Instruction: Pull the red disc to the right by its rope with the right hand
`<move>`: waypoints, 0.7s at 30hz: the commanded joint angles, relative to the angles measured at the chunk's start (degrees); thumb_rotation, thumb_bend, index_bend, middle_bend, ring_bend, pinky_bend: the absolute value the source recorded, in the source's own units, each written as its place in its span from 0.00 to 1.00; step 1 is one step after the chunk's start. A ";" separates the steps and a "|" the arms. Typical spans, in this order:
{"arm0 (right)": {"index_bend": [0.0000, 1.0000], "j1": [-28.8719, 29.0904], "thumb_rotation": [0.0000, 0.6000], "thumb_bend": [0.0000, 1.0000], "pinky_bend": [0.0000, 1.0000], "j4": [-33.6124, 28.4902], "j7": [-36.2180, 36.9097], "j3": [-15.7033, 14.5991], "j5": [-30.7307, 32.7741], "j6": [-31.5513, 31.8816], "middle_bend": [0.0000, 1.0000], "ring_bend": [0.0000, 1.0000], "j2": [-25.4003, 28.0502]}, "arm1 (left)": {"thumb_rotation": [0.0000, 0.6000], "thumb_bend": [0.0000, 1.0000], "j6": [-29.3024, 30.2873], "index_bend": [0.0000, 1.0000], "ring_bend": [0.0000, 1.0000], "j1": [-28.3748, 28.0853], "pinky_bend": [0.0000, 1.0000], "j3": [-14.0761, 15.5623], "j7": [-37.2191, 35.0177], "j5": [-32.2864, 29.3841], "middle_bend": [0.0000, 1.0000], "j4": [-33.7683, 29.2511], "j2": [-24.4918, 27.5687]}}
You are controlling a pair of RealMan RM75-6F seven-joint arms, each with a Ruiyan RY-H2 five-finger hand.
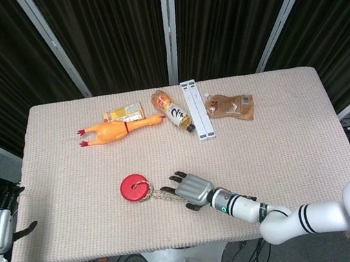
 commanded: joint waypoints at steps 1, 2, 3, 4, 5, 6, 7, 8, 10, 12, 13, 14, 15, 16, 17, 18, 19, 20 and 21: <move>0.00 0.10 1.00 0.34 0.00 0.09 0.05 -0.20 0.05 0.22 0.59 0.05 -0.15 | 1.00 0.02 -0.03 0.20 0.10 0.04 0.14 0.02 -0.04 -0.05 0.18 0.10 -0.05; 0.00 0.13 1.00 0.34 0.00 0.12 0.07 -0.27 0.09 0.30 0.59 0.05 -0.20 | 1.00 0.02 -0.05 0.20 0.10 0.05 0.14 0.01 -0.07 -0.08 0.18 0.12 -0.06; 0.00 0.17 1.00 0.34 0.00 0.15 0.07 -0.33 0.13 0.40 0.59 0.05 -0.25 | 1.00 0.02 -0.07 0.20 0.10 0.06 0.14 0.02 -0.09 -0.09 0.18 0.17 -0.07; 0.00 0.20 1.00 0.35 0.00 0.20 0.08 -0.36 0.16 0.59 0.60 0.05 -0.31 | 1.00 0.02 -0.04 0.20 0.10 0.08 0.14 0.02 -0.12 -0.08 0.18 0.22 -0.09; 0.00 0.22 1.00 0.35 0.00 0.24 0.10 -0.37 0.15 0.77 0.60 0.05 -0.35 | 1.00 0.02 -0.05 0.20 0.10 0.07 0.14 0.01 -0.12 -0.08 0.18 0.23 -0.11; 0.00 0.19 1.00 0.35 0.00 0.24 0.10 -0.39 0.10 1.09 0.61 0.06 -0.37 | 1.00 0.02 -0.04 0.20 0.10 0.06 0.14 -0.01 -0.15 -0.06 0.18 0.25 -0.12; 0.00 0.13 1.00 0.36 0.00 0.24 0.10 -0.39 0.03 1.40 0.61 0.06 -0.39 | 1.00 0.02 0.00 0.20 0.10 0.06 0.14 -0.02 -0.17 -0.03 0.18 0.25 -0.11; 0.01 0.04 1.00 0.37 0.00 0.24 0.09 -0.40 -0.07 1.80 0.62 0.07 -0.43 | 1.00 0.02 0.02 0.20 0.10 0.06 0.14 -0.02 -0.18 0.00 0.18 0.25 -0.10; 0.10 -0.37 1.00 0.39 0.00 0.30 -0.17 -0.41 -0.47 3.24 0.64 0.09 -0.66 | 1.00 0.02 0.01 0.20 0.10 0.05 0.14 -0.02 -0.19 0.03 0.18 0.23 -0.09; 0.27 -0.78 1.00 0.41 0.00 0.35 -0.38 -0.44 -0.79 4.49 0.66 0.12 -0.89 | 1.00 0.03 -0.05 0.20 0.10 0.04 0.14 0.01 -0.10 0.05 0.18 0.19 -0.10; 0.32 -1.04 1.00 0.42 0.00 0.45 -0.47 -0.37 -1.00 5.29 0.67 0.12 -1.05 | 1.00 0.02 -0.08 0.20 0.10 0.02 0.14 0.02 -0.01 0.07 0.18 0.17 -0.13; 0.39 -1.25 1.00 0.43 0.00 0.48 -0.48 -0.38 -1.19 5.81 0.68 0.14 -1.17 | 1.00 0.02 -0.07 0.20 0.10 0.03 0.14 0.02 0.02 0.07 0.18 0.16 -0.15; 0.42 -1.45 1.00 0.43 0.00 0.50 -0.43 -0.37 -1.38 6.26 0.69 0.14 -1.24 | 1.00 0.02 -0.06 0.20 0.10 0.01 0.14 0.01 0.05 0.10 0.18 0.13 -0.15; 0.45 -1.66 1.00 0.44 0.00 0.52 -0.30 -0.35 -1.58 6.67 0.70 0.16 -1.26 | 1.00 0.02 -0.07 0.20 0.10 0.00 0.14 0.01 0.08 0.09 0.18 0.11 -0.16; 0.48 -1.77 1.00 0.44 0.00 0.52 -0.23 -0.33 -1.70 6.87 0.72 0.16 -1.22 | 1.00 0.02 -0.06 0.20 0.10 -0.02 0.14 -0.02 0.11 0.11 0.18 0.08 -0.15; 0.49 -1.88 1.00 0.44 0.00 0.52 -0.18 -0.29 -1.84 7.11 0.72 0.17 -1.17 | 1.00 0.02 -0.06 0.20 0.10 -0.03 0.14 -0.03 0.13 0.11 0.18 0.07 -0.15; 0.52 -2.06 1.00 0.45 0.00 0.47 -0.13 -0.26 -2.07 7.50 0.74 0.18 -1.10 | 1.00 0.02 -0.07 0.20 0.10 -0.02 0.14 -0.02 0.16 0.11 0.18 0.05 -0.13; 0.54 -2.23 1.00 0.45 0.00 0.38 -0.08 -0.26 -2.28 7.82 0.75 0.20 -1.02 | 1.00 0.03 -0.08 0.20 0.10 -0.01 0.14 -0.02 0.18 0.10 0.18 0.03 -0.12; 0.56 -2.40 1.00 0.45 0.00 0.27 0.01 -0.24 -2.50 8.14 0.76 0.21 -0.93 | 1.00 0.03 -0.09 0.20 0.10 0.00 0.14 0.00 0.19 0.10 0.18 0.03 -0.12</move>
